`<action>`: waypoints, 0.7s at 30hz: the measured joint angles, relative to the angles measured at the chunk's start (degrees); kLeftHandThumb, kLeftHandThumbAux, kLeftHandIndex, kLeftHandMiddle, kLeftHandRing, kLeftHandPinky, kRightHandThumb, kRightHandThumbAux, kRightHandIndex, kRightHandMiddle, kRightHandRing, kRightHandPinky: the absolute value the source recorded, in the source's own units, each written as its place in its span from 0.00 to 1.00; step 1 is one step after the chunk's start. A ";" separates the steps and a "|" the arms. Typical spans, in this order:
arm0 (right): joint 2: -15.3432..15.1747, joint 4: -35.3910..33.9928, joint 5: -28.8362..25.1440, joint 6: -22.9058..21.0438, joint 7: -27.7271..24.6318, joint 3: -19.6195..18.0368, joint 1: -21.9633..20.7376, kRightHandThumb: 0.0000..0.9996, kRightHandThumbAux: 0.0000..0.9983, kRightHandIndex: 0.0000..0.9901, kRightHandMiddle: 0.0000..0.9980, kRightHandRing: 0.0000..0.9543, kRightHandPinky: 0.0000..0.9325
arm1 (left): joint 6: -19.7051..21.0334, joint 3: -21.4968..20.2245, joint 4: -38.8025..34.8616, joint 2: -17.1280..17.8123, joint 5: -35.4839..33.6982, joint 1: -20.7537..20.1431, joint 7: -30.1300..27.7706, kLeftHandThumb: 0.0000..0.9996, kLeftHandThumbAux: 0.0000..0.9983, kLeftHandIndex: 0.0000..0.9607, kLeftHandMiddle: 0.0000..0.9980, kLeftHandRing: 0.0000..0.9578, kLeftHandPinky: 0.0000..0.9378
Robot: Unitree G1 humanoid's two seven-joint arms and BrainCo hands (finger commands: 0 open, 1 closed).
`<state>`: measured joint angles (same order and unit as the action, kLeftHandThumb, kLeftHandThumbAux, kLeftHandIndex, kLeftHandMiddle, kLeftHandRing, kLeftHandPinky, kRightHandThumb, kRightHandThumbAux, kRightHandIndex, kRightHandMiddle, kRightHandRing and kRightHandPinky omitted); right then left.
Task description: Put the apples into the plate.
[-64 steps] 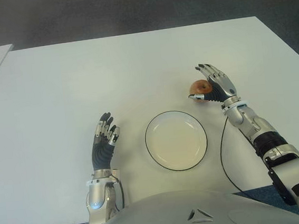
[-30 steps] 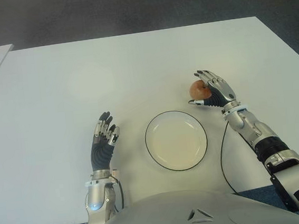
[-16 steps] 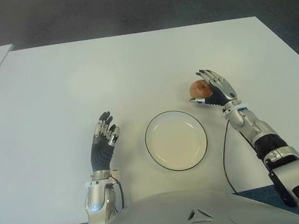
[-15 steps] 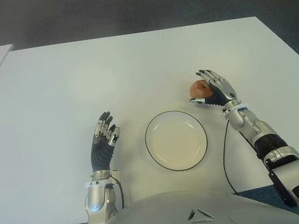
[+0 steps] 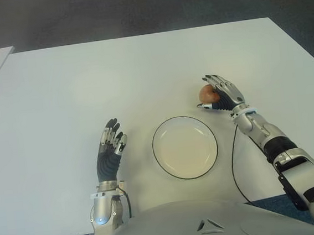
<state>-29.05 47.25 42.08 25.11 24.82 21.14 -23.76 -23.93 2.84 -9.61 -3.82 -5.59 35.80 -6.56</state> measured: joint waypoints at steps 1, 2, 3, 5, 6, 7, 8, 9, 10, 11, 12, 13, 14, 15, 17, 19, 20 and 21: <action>0.05 0.60 0.06 -0.04 0.09 0.18 -0.44 0.36 0.41 0.03 0.04 0.03 0.06 | 0.00 0.04 -0.14 0.00 0.00 0.13 0.00 0.26 0.55 0.03 0.02 0.03 0.07; 0.10 1.12 0.11 -0.07 0.15 0.33 -0.80 0.36 0.41 0.03 0.04 0.03 0.06 | 0.00 0.07 -0.29 -0.01 0.00 0.22 0.01 0.26 0.55 0.03 0.02 0.03 0.07; 0.15 1.65 0.16 -0.07 0.23 0.44 -1.21 0.36 0.41 0.03 0.04 0.03 0.06 | 0.00 0.10 -0.50 -0.01 0.00 0.39 0.02 0.26 0.55 0.03 0.01 0.03 0.07; 0.23 2.55 0.20 -0.09 0.40 0.71 -1.79 0.36 0.41 0.03 0.04 0.03 0.06 | 0.00 0.15 -0.88 -0.03 0.00 0.68 0.07 0.27 0.55 0.03 0.01 0.02 0.06; 0.38 3.25 0.23 -0.08 0.59 0.93 -2.21 0.36 0.41 0.03 0.04 0.03 0.06 | 0.00 0.17 -1.07 -0.04 0.00 0.92 0.13 0.27 0.55 0.03 0.01 0.02 0.06; 0.60 4.26 0.26 -0.08 0.84 1.17 -2.79 0.36 0.41 0.03 0.04 0.03 0.06 | 0.00 0.19 -1.22 -0.05 0.02 1.12 0.16 0.27 0.55 0.03 0.01 0.02 0.06; 0.79 5.00 0.26 -0.08 1.03 1.32 -3.16 0.36 0.41 0.03 0.04 0.03 0.06 | 0.00 0.21 -1.30 -0.05 0.04 1.21 0.17 0.27 0.55 0.03 0.01 0.02 0.06; 0.98 5.73 0.26 -0.08 1.25 1.46 -3.64 0.36 0.41 0.03 0.04 0.03 0.07 | 0.00 0.25 -1.41 -0.05 0.06 1.33 0.20 0.27 0.55 0.03 0.01 0.02 0.06; 1.15 6.46 0.25 -0.08 1.41 1.61 -4.08 0.36 0.41 0.04 0.04 0.03 0.07 | 0.00 0.29 -1.51 -0.06 0.09 1.41 0.23 0.27 0.55 0.03 0.01 0.02 0.06; 1.28 7.09 0.25 -0.07 1.57 1.81 -4.53 0.36 0.41 0.04 0.04 0.03 0.07 | 0.00 0.33 -1.60 -0.06 0.13 1.50 0.32 0.27 0.55 0.03 0.01 0.02 0.06; 1.43 7.71 0.25 -0.07 1.68 2.01 -4.96 0.36 0.41 0.04 0.04 0.03 0.07 | 0.00 0.37 -1.69 -0.07 0.19 1.59 0.43 0.27 0.55 0.03 0.01 0.02 0.06; 1.61 8.35 0.24 -0.07 1.74 2.25 -5.46 0.36 0.41 0.04 0.04 0.03 0.07 | 0.00 0.40 -1.75 -0.09 0.23 1.68 0.53 0.27 0.55 0.03 0.01 0.02 0.06; 1.78 8.82 0.23 -0.06 1.78 2.41 -5.84 0.36 0.41 0.04 0.04 0.03 0.07 | 0.00 0.43 -1.79 -0.09 0.26 1.74 0.62 0.27 0.55 0.03 0.01 0.02 0.06; 2.00 9.24 0.20 -0.06 1.82 2.56 -6.22 0.36 0.41 0.04 0.05 0.03 0.07 | 0.00 0.47 -1.84 -0.11 0.30 1.84 0.71 0.27 0.55 0.03 0.01 0.02 0.06; 2.40 9.94 0.12 -0.04 1.90 2.69 -6.76 0.35 0.41 0.04 0.05 0.03 0.07 | 0.00 0.52 -2.01 -0.17 0.41 2.09 0.83 0.27 0.55 0.03 0.02 0.03 0.07; 2.80 10.67 -0.04 0.04 1.95 2.83 -7.26 0.35 0.41 0.05 0.05 0.03 0.06 | 0.00 0.59 -2.35 -0.23 0.49 2.46 0.85 0.27 0.55 0.04 0.02 0.03 0.07; 2.96 10.96 -0.17 0.06 1.95 2.90 -7.51 0.35 0.41 0.05 0.05 0.03 0.06 | 0.00 0.65 -2.53 -0.25 0.49 2.62 0.85 0.27 0.55 0.04 0.02 0.03 0.07; 3.09 11.20 -0.23 0.08 1.94 2.97 -7.72 0.35 0.41 0.05 0.05 0.03 0.06 | 0.00 0.70 -2.73 -0.25 0.49 2.79 0.85 0.27 0.55 0.04 0.02 0.03 0.07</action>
<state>-25.96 58.46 41.85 25.19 26.76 24.11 -31.48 -23.92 3.54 -12.35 -4.06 -5.10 38.59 -5.71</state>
